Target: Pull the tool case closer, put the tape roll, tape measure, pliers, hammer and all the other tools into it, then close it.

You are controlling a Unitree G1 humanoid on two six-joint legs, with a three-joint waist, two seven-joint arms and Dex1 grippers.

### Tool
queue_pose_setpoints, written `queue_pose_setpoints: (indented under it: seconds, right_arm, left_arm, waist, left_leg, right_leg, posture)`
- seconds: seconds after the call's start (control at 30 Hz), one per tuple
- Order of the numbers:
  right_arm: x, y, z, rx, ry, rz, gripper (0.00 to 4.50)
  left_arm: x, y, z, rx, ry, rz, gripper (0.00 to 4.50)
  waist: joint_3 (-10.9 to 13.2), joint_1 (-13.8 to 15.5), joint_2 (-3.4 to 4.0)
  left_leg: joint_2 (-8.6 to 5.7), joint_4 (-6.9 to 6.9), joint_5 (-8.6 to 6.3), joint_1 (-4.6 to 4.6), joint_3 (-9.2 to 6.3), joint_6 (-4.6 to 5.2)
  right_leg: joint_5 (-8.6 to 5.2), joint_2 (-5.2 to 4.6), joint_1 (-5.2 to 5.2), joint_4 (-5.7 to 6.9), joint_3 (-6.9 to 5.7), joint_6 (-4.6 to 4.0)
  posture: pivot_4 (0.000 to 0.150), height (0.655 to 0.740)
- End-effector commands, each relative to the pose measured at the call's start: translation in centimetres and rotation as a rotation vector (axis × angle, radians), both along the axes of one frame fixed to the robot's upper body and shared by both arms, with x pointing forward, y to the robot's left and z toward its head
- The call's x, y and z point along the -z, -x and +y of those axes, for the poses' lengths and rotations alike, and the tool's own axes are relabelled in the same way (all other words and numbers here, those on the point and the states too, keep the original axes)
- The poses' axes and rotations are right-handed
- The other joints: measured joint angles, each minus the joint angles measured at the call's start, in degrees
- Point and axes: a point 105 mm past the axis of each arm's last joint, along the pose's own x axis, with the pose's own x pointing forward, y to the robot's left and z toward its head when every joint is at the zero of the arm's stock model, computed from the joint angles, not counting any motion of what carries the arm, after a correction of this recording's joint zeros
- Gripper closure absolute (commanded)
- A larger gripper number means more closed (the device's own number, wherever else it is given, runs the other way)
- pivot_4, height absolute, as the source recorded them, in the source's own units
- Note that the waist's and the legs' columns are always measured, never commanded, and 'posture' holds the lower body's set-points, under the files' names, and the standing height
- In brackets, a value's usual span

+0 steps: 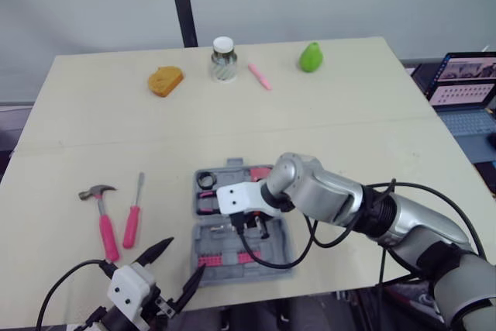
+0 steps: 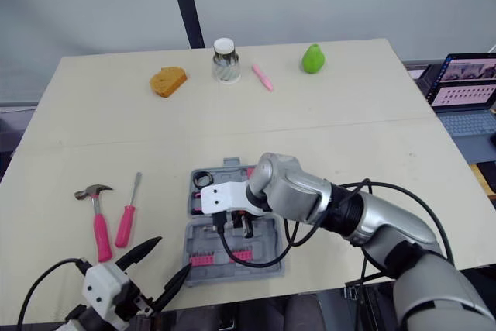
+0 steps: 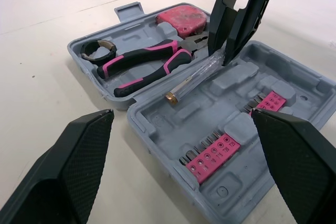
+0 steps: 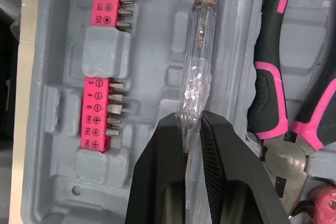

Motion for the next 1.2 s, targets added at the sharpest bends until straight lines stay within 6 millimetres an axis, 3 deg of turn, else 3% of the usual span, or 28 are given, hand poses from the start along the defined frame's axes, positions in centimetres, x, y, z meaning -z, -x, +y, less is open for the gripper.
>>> queue_pose_setpoints:
  seconds: [0.03,1.2]
  right_arm:
    - [0.0,0.4,0.8,-0.031,-0.016,-0.004,4.44]
    - [0.9,0.2,2.3,-0.049,-0.031,-0.004,4.44]
  left_arm:
    - [-0.4,0.2,0.2,-0.011,0.001,-0.019,0.00]
    - [-0.1,0.0,0.4,-0.017,-0.010,-0.020,0.00]
  waist:
    - [0.00,-0.01,0.00]
    - [0.00,-0.05,0.00]
  left_leg:
    - [0.00,0.00,0.00,0.00,0.00,0.00]
    - [0.01,0.00,-0.03,0.00,0.00,-0.04]
  right_leg:
    - [0.00,0.00,0.00,0.00,0.00,0.00]
    - [-0.01,0.00,-0.02,0.00,0.00,-0.01]
  posture:
    - [0.150,0.7400]
    - [0.150,0.7400]
